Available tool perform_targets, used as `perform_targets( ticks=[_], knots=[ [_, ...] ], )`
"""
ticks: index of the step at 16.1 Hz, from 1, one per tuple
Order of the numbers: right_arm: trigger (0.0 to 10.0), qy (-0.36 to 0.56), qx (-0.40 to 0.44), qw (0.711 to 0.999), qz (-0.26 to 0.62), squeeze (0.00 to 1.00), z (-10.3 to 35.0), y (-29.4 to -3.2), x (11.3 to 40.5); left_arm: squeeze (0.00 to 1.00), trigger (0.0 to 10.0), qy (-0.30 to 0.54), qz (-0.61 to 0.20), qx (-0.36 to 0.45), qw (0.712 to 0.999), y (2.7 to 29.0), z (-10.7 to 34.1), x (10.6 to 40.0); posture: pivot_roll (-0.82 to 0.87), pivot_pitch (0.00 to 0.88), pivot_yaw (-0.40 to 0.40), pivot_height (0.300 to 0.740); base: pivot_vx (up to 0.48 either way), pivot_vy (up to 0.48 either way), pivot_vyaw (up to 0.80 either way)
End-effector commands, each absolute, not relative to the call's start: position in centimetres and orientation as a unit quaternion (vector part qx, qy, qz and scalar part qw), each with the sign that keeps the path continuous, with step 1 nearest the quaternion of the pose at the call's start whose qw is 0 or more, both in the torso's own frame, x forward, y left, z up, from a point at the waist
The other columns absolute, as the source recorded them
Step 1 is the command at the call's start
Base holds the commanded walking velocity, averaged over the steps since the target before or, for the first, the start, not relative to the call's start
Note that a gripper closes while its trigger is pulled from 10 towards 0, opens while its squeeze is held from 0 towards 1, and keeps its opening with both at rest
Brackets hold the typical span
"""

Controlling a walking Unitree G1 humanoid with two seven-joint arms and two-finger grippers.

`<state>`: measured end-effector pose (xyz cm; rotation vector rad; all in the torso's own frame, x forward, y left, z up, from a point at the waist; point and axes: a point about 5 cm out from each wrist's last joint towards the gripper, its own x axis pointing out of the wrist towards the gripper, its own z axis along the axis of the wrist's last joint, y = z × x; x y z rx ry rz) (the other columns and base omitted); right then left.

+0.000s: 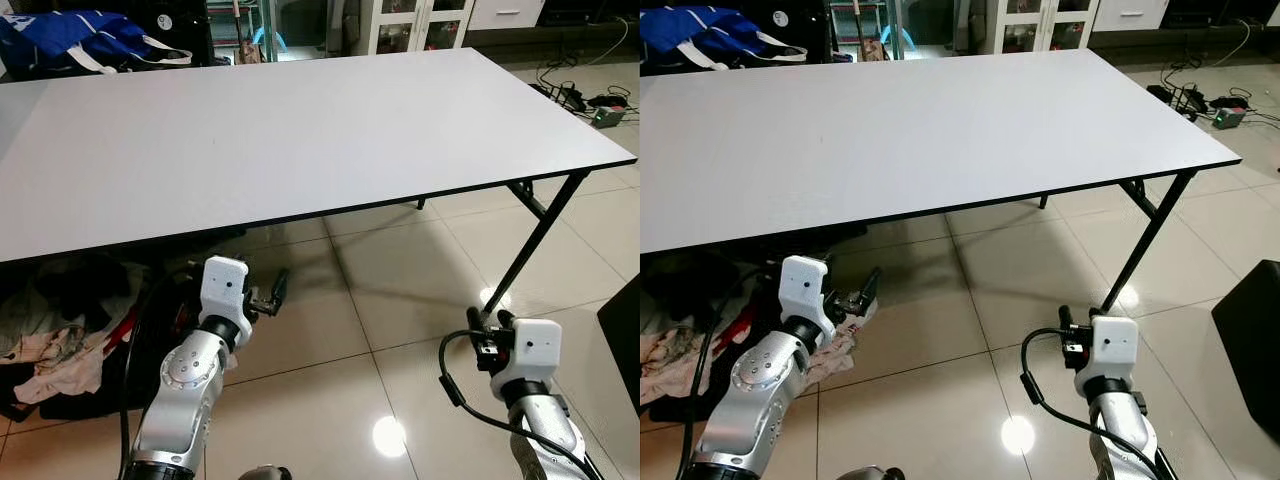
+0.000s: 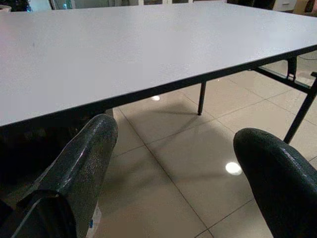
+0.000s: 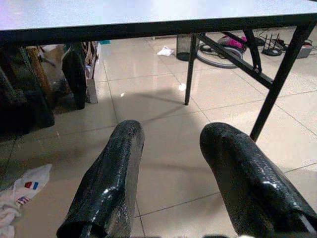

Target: Setting the table

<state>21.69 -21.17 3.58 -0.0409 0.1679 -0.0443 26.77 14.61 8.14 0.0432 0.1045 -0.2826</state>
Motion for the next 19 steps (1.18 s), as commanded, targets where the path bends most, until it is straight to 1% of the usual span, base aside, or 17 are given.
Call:
perform_targets(
  ticks=[1,4,7,18,19],
  knots=[
    [10.0,0.077,-0.021,0.996,-0.027,0.00,3.7,-21.6,21.7,0.00,10.0,0.054,-0.138,0.022,0.989,14.6,8.0,26.8,-0.03,0.000,0.004,0.740,0.000,0.000,0.00],
    [10.0,0.078,-0.022,0.996,-0.024,0.00,3.5,-21.6,21.6,0.00,10.0,0.061,-0.132,0.015,0.989,14.6,7.8,26.8,-0.03,0.000,0.005,0.740,0.000,0.000,0.00],
    [10.0,0.078,-0.022,0.996,-0.022,0.00,3.4,-21.5,21.5,0.00,10.0,0.069,-0.126,0.002,0.990,14.6,7.5,26.9,-0.03,0.000,0.004,0.740,0.000,0.457,0.00],
    [10.0,0.068,-0.018,0.997,-0.017,0.00,4.3,-20.7,21.3,0.00,10.0,0.075,-0.111,0.007,0.991,14.8,7.5,27.1,-0.03,0.000,0.010,0.740,0.000,0.480,0.00],
    [10.0,0.065,-0.022,0.998,-0.014,0.00,4.4,-20.6,21.3,0.00,10.0,0.075,-0.112,0.008,0.991,14.8,7.5,27.1,-0.03,0.000,0.010,0.740,0.000,0.480,0.80]
  ],
)
